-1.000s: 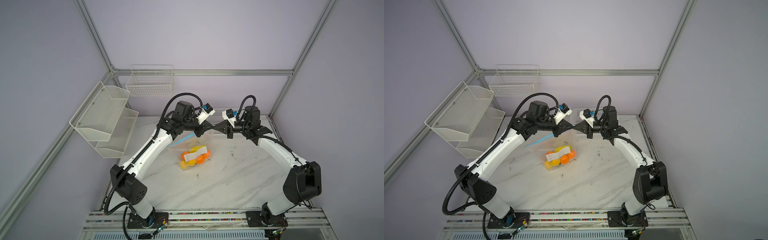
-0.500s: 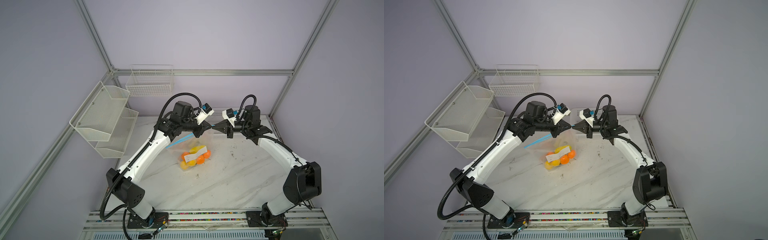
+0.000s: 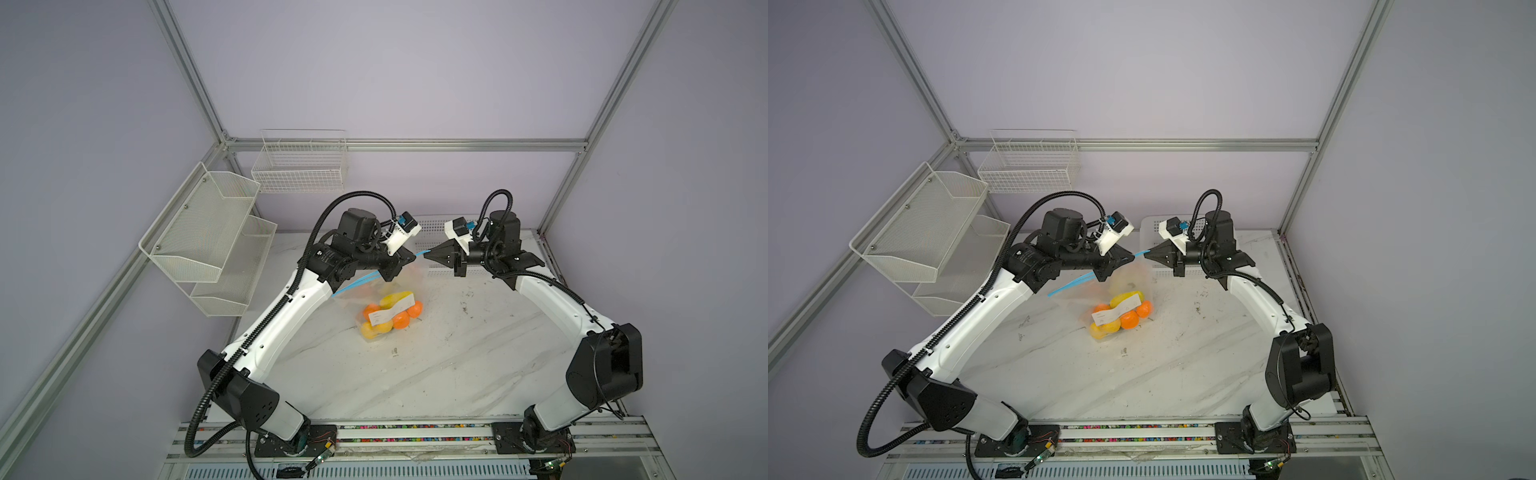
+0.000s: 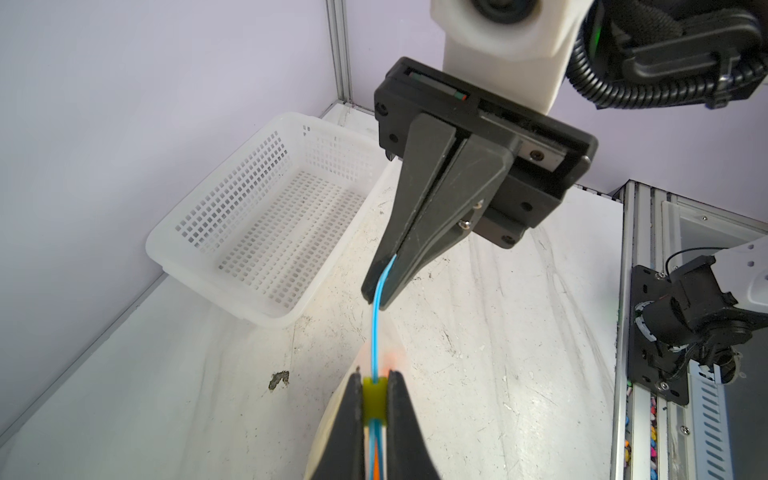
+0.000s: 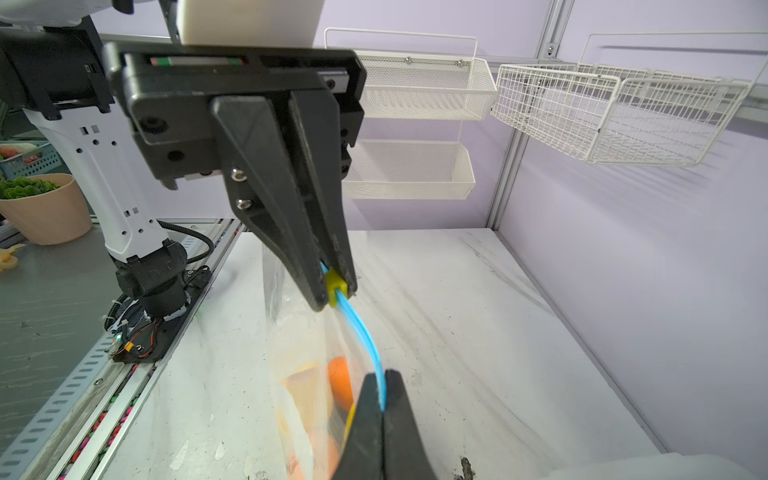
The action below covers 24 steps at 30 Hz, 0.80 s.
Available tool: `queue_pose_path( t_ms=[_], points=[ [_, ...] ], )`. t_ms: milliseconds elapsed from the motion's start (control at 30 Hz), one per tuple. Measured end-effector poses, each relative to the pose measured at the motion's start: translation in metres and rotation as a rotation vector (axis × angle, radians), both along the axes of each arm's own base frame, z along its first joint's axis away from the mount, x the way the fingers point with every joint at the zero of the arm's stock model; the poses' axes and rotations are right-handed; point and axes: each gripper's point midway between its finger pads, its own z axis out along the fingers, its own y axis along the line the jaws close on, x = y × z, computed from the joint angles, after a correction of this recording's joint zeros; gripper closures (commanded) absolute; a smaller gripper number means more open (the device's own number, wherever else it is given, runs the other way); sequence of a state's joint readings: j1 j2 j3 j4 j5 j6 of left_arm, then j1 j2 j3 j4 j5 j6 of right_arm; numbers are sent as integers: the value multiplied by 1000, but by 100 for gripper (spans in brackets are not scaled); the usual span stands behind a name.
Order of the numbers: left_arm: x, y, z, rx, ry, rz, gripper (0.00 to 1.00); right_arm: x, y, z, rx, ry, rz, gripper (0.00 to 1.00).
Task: Place the food in the zip-top bag and seal the zipper
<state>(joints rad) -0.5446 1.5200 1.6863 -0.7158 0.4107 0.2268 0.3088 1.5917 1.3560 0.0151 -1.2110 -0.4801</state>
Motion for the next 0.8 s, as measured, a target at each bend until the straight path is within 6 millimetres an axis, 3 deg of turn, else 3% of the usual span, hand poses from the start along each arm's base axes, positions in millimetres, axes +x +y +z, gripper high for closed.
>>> queue_pose_path(
  t_ms=[800],
  points=[
    [-27,36,-3,48,-18,88,100,8,-1,-3,-17,3,-49,100]
  ],
)
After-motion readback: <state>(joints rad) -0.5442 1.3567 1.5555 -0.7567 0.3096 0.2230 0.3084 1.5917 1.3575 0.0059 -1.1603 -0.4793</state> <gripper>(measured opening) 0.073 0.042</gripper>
